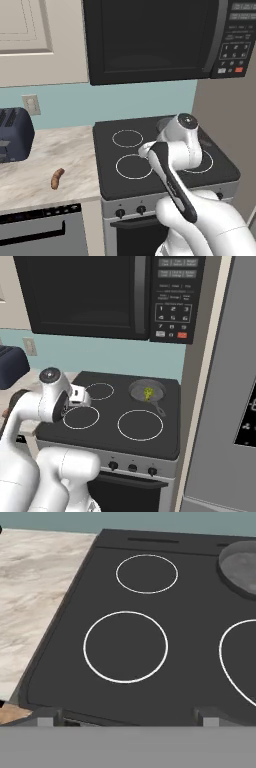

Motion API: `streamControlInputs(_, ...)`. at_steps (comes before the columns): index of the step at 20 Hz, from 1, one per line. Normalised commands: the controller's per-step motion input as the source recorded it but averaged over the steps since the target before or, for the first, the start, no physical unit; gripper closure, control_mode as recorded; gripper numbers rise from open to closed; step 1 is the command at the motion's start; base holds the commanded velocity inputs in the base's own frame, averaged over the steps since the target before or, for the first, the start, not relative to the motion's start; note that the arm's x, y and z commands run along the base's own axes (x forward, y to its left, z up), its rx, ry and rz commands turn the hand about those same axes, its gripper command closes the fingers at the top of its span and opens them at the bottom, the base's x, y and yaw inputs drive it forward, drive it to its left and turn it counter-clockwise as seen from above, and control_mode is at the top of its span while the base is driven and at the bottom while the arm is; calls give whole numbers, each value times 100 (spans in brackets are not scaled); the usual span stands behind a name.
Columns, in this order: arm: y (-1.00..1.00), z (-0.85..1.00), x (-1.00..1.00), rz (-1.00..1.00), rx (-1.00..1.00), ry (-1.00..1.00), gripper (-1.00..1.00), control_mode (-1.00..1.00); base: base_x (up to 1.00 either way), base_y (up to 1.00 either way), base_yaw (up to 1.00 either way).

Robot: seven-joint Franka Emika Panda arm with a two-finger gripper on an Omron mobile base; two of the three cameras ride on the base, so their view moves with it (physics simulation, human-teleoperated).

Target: Put the broccoli and potato in the pan. Then turn on the rear right burner and set the heat to medium.

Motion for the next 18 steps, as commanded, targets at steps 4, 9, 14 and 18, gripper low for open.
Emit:
streamControlInputs(4, 47, 21, -8, -4, -1, 0, -100, -100, 0, 0, 0)
streamControlInputs(9, 22, 9, 0, -17, 0, 2, -100, -100, 0, 0, 0)
streamControlInputs(14, 15, 15, -1, -23, 0, 5, -100, -100, 0, 0, 0)
streamControlInputs(18, 14, 23, -1, -29, 3, 1, -100, -100, 0, 0, 0)
